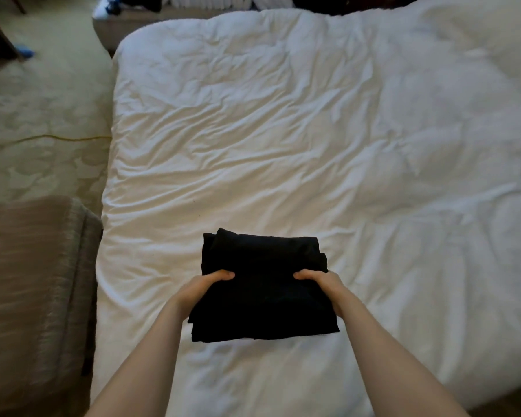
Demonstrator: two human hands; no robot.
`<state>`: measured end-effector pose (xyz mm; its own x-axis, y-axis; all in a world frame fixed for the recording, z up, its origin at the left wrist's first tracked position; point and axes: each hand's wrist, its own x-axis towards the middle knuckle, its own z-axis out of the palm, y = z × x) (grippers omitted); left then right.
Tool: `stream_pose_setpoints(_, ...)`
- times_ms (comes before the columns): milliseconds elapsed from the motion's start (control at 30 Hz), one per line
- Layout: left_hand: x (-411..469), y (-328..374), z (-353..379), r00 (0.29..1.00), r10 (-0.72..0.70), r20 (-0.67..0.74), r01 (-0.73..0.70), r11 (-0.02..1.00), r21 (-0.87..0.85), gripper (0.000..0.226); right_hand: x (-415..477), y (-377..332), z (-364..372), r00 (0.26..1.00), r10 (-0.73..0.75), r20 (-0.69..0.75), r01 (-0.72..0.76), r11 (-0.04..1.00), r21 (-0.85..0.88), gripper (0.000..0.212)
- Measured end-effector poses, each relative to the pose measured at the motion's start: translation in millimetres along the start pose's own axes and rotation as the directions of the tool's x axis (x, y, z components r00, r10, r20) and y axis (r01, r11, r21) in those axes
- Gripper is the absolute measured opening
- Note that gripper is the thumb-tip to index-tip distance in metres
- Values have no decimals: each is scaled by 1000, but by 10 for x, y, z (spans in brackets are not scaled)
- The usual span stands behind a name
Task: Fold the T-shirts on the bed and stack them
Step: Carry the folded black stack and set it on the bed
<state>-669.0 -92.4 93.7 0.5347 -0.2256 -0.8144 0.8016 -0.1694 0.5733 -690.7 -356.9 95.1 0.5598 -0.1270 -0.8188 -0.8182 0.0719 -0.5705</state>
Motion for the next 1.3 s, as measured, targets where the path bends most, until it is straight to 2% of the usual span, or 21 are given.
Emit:
stream_pose_setpoints(100, -118, 136, 287, 999, 39, 37, -42, 996, 84, 63, -207, 43, -304, 1000, -22, -22, 23, 999, 38, 43)
stream_pose_setpoints(267, -311, 339, 862, 990, 113, 80, -128, 969, 212, 49, -629, 157, -857, 993, -77, -91, 87, 989, 116, 45)
stream_pose_setpoints(367, -439, 397, 1237, 985, 130, 113, -156, 951, 267, 55, -900, 296, -1205, 986, -97, -134, 119, 979, 163, 47)
stream_pose_setpoints(500, -636, 322, 1808, 977, 137, 165, -185, 926, 328, 47, -1323, 582, -1676, 971, -113, -210, 158, 965, 211, 47)
stream_pose_setpoints(633, -798, 167, 2329, 966, 137, 220, -213, 904, 370, 56, -1732, 929, -2069, 951, -107, -289, 183, 950, 253, 45)
stream_pose_setpoints(800, -1024, -79, 3007, 937, 118, 329, -259, 867, 426, 57, -2200, 1523, -2551, 914, -80, -398, 220, 922, 318, 48)
stream_pose_setpoints(933, -1186, -327, 3540, 910, 71, 408, -283, 826, 488, 73, -2577, 2039, -2864, 888, -51, -458, 257, 880, 399, 41)
stream_pose_setpoints(1067, -1243, -558, 4020, 875, 19, 484, -318, 777, 544, 89, -2864, 2481, -3141, 853, 5, -521, 270, 852, 449, 56)
stream_pose_setpoints(1200, -1329, -760, 4476, 849, -21, 528, -343, 739, 581, 74, -3086, 2844, -3381, 828, 61, -557, 269, 828, 491, 62)
stream_pose_setpoints(1300, -1371, -845, 4770, 821, -56, 568, -371, 703, 606, 86, -3211, 3059, -3521, 810, 92, -579, 281, 806, 521, 58)
